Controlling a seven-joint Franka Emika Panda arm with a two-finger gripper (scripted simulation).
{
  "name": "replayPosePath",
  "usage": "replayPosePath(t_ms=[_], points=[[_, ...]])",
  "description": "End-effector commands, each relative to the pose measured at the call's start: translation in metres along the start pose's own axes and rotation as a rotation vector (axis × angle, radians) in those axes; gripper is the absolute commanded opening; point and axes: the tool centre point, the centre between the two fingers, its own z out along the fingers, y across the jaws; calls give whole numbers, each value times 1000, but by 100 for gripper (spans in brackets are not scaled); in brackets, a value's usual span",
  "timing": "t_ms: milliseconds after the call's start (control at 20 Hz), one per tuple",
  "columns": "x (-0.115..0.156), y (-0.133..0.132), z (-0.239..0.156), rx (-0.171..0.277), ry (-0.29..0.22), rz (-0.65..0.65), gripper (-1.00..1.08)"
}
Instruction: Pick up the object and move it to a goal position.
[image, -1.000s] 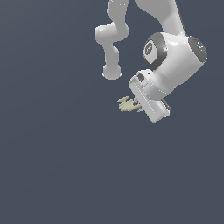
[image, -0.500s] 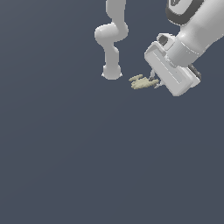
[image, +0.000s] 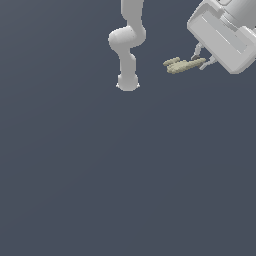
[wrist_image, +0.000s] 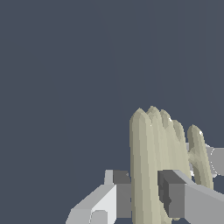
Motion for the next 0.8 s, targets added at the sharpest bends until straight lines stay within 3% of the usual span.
replayPosePath(t_ms=[0, 350, 750], points=[[-7, 6, -21, -1, 0, 0, -100], [-19, 16, -61, -1, 0, 0, -100], [-25, 20, -80, -1, 1, 1, -100]])
